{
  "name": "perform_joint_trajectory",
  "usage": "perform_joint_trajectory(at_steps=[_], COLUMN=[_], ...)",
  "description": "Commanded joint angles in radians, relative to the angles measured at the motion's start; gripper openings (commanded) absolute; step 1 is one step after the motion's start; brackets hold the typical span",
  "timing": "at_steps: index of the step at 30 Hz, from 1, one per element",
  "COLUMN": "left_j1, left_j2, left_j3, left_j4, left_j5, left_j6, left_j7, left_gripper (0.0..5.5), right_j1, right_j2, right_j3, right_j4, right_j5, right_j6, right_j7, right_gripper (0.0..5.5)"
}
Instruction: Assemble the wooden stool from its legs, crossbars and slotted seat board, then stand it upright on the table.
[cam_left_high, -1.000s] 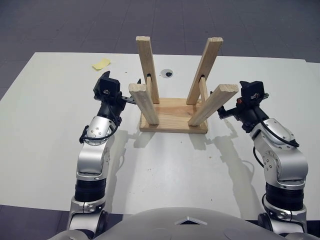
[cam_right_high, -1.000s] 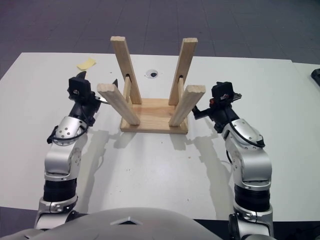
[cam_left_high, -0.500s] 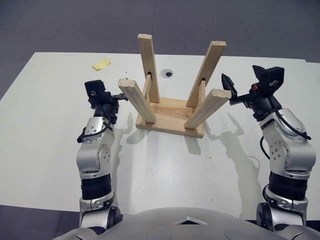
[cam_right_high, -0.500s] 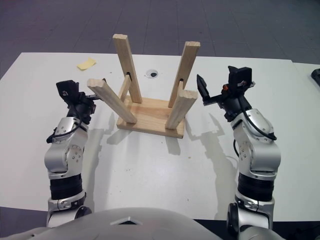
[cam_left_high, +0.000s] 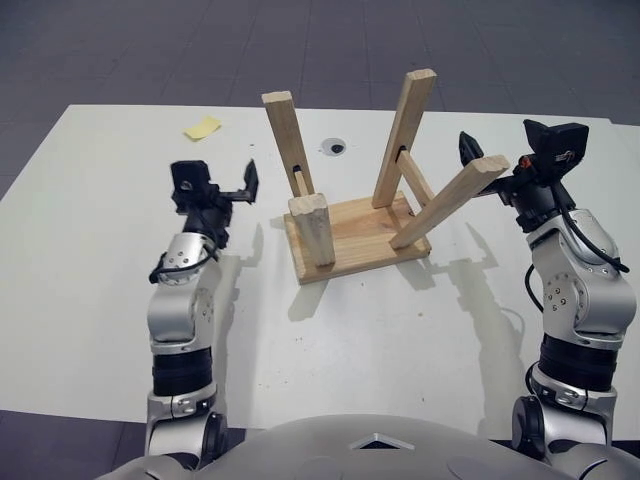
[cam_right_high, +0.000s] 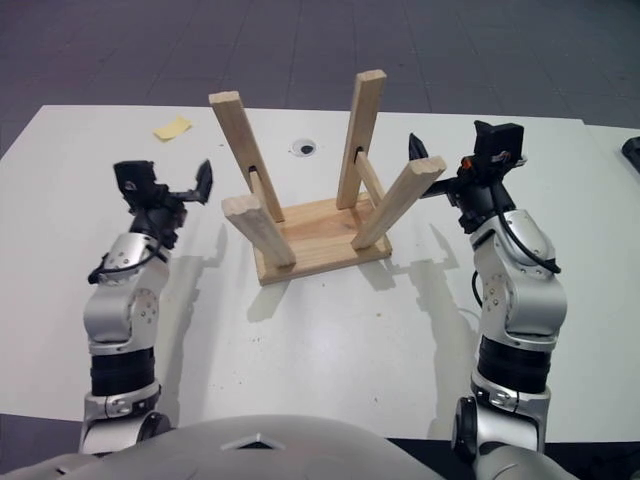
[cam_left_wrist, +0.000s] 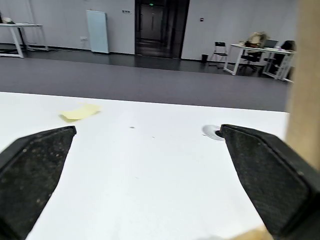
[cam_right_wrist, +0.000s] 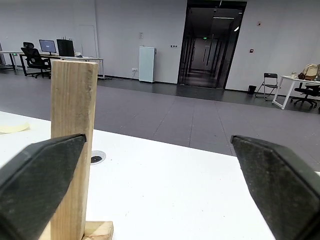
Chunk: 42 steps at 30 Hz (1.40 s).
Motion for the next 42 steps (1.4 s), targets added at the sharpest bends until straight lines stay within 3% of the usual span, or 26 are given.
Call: perform_joint_trajectory(at_steps=[1, 9, 11, 13, 17, 21, 24, 29, 38, 42], left_j1=[-0.045, -0.045, -0.080, -0.141, -0.186, 0.009, 0.069, 0.069, -0.024, -0.029], left_j2=[0.015, -0.005, 0.010, 0.047, 0.220, 0.533, 0.641, 0.682, 0.576, 0.557], left_j3=[0.017, 0.005, 0.050, 0.126, 0.280, 0.427, 0.398, 0.264, 0.094, 0.067], left_j4=[0.024, 0.017, 0.006, -0.033, -0.132, -0.112, -0.072, -0.137, -0.089, -0.083], left_j5=[-0.005, 0.002, -0.033, -0.144, -0.581, -0.850, -0.811, -0.791, -0.768, -0.774], left_j6=[-0.019, -0.026, -0.014, 0.015, 0.216, 0.363, 0.382, 0.395, 0.396, 0.405], left_j7=[-0.005, 0.002, 0.003, -0.039, -0.294, -0.806, -0.926, -0.989, -0.872, -0.853], left_gripper=[5.40, 5.40, 5.40, 5.40, 5.40, 5.40, 5.40, 5.40, 5.40, 4.78], right_j1=[-0.002, -0.010, -0.047, -0.119, -0.133, -0.062, -0.102, -0.063, -0.018, -0.009], right_j2=[0.012, 0.004, 0.000, 0.017, -0.083, -0.335, -0.461, -0.569, -0.544, -0.544], right_j3=[0.023, 0.031, -0.032, -0.139, -0.270, -0.344, -0.322, -0.215, -0.062, -0.058], right_j4=[-0.033, -0.061, -0.039, -0.049, -0.101, -0.025, 0.080, 0.080, 0.121, 0.118], right_j5=[0.024, 0.025, 0.068, 0.254, 0.672, 0.835, 0.856, 0.789, 0.623, 0.619], right_j6=[0.012, 0.018, 0.025, 0.087, 0.234, 0.368, 0.435, 0.442, 0.335, 0.333], right_j7=[0.005, -0.019, -0.034, -0.045, 0.097, 0.412, 0.535, 0.721, 0.789, 0.798], right_gripper=[5.39, 5.39, 5.39, 5.39, 5.39, 5.39, 5.39, 5.39, 5.39, 4.80])
